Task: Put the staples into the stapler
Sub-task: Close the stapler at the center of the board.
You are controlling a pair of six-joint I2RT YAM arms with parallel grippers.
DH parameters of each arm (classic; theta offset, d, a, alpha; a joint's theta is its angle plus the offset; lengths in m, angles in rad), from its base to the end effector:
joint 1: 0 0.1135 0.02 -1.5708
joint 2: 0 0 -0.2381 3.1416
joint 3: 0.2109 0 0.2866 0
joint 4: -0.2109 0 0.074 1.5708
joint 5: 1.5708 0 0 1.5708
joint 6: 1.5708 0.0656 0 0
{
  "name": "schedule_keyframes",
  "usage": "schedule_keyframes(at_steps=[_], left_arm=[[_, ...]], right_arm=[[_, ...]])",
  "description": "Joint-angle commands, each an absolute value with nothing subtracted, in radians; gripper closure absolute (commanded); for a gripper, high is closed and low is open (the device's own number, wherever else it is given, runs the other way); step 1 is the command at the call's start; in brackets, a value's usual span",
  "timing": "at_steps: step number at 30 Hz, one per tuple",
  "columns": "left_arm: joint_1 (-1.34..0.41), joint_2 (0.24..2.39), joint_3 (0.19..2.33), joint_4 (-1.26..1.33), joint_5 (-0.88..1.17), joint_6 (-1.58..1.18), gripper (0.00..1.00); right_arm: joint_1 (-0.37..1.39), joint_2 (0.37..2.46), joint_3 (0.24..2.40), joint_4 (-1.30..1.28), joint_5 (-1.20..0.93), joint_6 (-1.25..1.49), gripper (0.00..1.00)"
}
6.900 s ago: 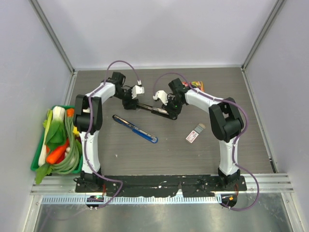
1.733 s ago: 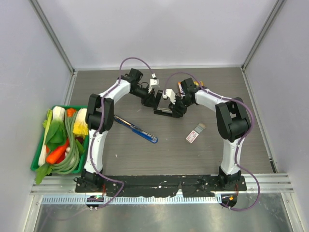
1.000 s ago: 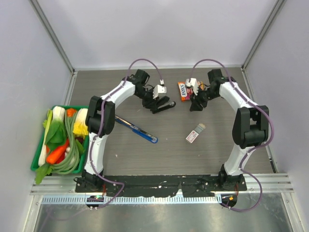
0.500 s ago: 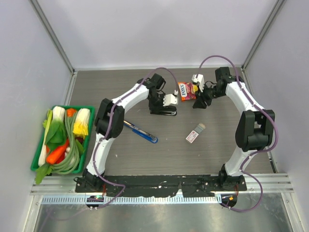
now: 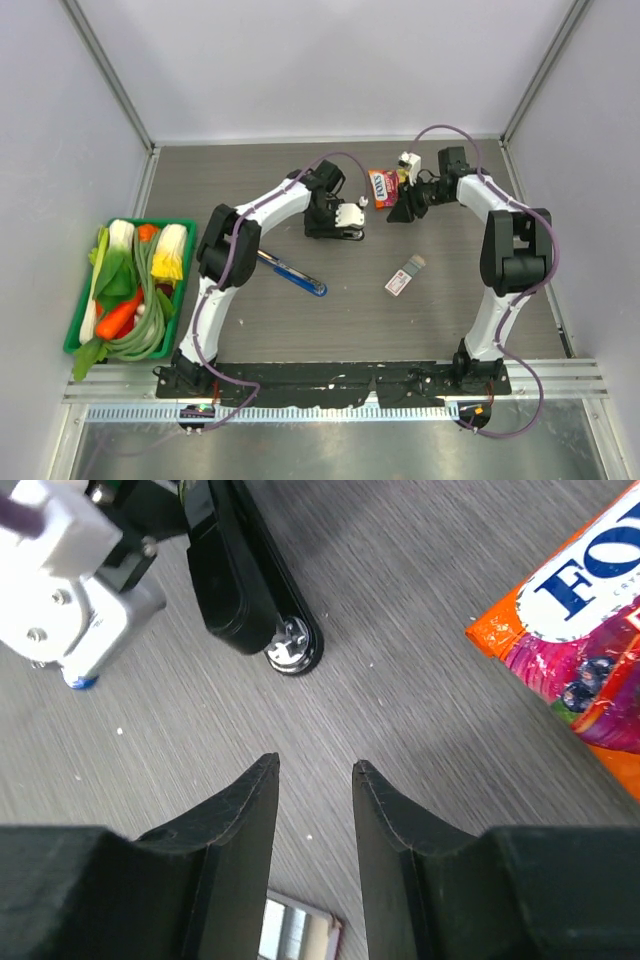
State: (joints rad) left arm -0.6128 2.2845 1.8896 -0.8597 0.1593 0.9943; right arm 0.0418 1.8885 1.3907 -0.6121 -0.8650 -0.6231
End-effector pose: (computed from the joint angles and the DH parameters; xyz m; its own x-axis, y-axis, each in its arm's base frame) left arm 0.4037 -0.2965 0.1092 0.0861 0.9513 -0.2959 0.9834 -0.0335 0.1785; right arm 0.4186 0.0675 0.1542 -0.5135 -0.4003 -0.7590 -0.8189 0.4930 0.2940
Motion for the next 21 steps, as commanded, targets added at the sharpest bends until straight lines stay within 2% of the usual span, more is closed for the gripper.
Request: schedule_keyframes(at_steps=[1,6,12,21], left_arm=[[-0.607,2.272,1.853,-0.818,0.155,0.97,0.43],[-0.6,2.252,1.859,-0.781,0.196,0.93,0.42],[-0.595,2.226,1.848,-0.762,0.219,0.916,0.41],[-0.594,2.209,1.825,-0.742,0.235,0.908,0.41]], right_arm=[[0.046,1.94,1.416,-0.473,-0.956,-0.376,0.59],[0.086,1.991,1.443,-0.473,-1.017,-0.313,0.59],[0.129,2.019,1.437,-0.341,-1.045,-0.109,0.59],[0.183,2.065,1.469,-0.302,-0.997,-0.002,0.59]])
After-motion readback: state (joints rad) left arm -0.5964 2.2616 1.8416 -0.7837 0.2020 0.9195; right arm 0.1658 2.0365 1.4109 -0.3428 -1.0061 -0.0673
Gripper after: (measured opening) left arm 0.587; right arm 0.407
